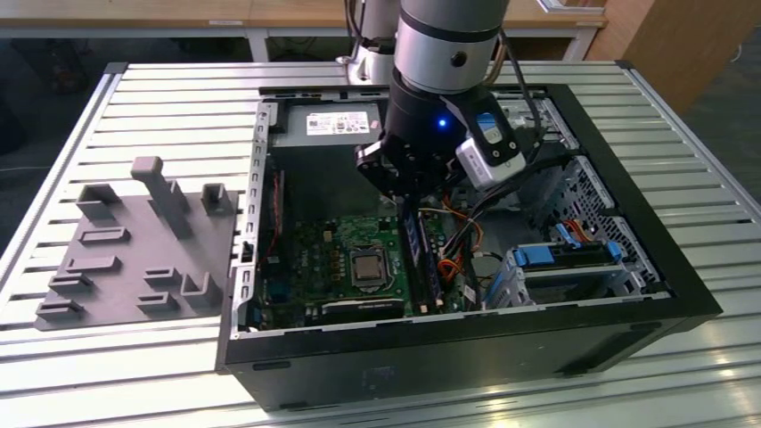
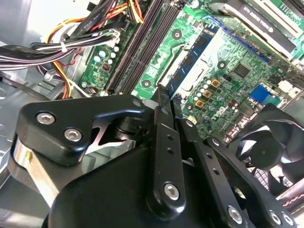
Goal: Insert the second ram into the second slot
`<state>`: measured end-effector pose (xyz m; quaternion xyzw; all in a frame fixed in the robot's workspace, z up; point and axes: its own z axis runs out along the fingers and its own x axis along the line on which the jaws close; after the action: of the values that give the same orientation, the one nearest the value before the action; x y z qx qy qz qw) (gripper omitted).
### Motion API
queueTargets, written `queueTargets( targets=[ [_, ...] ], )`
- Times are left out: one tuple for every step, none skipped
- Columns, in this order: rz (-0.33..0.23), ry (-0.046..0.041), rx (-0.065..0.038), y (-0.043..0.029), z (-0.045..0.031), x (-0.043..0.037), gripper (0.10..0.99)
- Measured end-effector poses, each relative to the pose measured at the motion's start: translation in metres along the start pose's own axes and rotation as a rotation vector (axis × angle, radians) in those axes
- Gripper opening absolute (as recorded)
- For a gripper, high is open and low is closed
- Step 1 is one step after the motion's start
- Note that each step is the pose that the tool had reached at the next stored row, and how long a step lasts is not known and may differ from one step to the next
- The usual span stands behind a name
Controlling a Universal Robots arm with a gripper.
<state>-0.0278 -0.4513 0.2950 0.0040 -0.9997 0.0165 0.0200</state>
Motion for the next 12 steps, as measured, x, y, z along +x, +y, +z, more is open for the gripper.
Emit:
queueTargets(
  targets=[
    [0.000, -0.0003, 0.000, 0.0000, 0.0005, 0.0000, 0.137],
    [0.000, -0.0004, 0.000, 0.0000, 0.0010, 0.0000, 0.137],
    [0.000, -0.0003, 0.000, 0.0001, 0.0016, 0.0000, 0.137],
    [0.000, -0.0004, 0.000, 0.0001, 0.0024, -0.0001, 0.137],
    [0.000, -0.0004, 0.000, 0.0001, 0.0032, -0.0001, 0.137],
    [0.000, -0.0004, 0.000, 0.0001, 0.0040, -0.0001, 0.137],
    [0.000, -0.0005, 0.000, 0.0002, 0.0047, -0.0002, 0.137],
    [0.000, -0.0005, 0.000, 0.0002, 0.0055, -0.0002, 0.137],
    [-0.001, -0.0005, 0.000, 0.0002, 0.0061, -0.0002, 0.137],
    [-0.001, -0.0005, 0.000, 0.0002, 0.0064, -0.0002, 0.137],
    [-0.001, -0.0004, 0.001, 0.0002, 0.0065, -0.0002, 0.137],
    [-0.001, -0.0004, 0.000, 0.0002, 0.0067, -0.0002, 0.137]
  ],
)
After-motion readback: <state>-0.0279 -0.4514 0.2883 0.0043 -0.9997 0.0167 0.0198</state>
